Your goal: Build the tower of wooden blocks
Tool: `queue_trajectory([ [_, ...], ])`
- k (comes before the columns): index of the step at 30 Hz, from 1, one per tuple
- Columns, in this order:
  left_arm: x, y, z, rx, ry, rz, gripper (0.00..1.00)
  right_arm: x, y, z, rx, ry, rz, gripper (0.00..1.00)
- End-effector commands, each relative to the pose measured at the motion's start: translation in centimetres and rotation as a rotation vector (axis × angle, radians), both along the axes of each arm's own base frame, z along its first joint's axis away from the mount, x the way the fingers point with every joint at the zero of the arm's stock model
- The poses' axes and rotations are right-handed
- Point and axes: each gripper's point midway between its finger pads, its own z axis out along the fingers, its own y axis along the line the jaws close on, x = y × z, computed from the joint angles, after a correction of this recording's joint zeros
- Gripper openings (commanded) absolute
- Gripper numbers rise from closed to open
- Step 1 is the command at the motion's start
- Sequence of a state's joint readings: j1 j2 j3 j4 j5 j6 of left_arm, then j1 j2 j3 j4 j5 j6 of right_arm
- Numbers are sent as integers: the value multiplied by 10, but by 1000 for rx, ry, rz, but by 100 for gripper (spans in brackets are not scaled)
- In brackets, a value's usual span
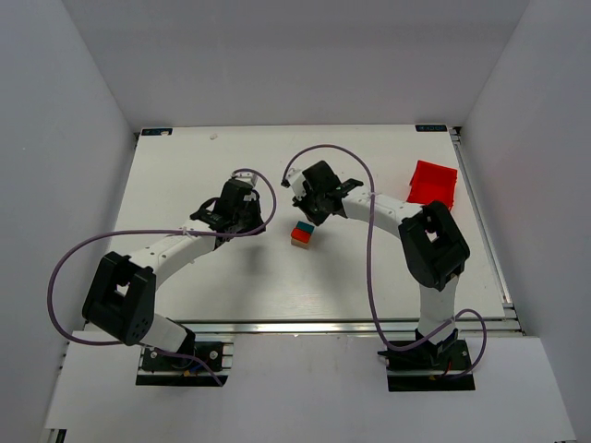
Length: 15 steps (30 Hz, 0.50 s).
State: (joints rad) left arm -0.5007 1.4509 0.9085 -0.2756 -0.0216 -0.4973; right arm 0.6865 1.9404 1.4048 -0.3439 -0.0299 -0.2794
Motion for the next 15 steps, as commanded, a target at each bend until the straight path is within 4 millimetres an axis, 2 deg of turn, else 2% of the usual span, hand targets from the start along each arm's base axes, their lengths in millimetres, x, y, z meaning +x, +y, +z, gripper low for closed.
queue_trajectory([
  [1,1,-1,8,-10,-30,-10,2,7,11,12,30,-23,40,10],
  [15,0,-1,10,-7,-31,-15,2,6,12,8,18,-19,77,11],
])
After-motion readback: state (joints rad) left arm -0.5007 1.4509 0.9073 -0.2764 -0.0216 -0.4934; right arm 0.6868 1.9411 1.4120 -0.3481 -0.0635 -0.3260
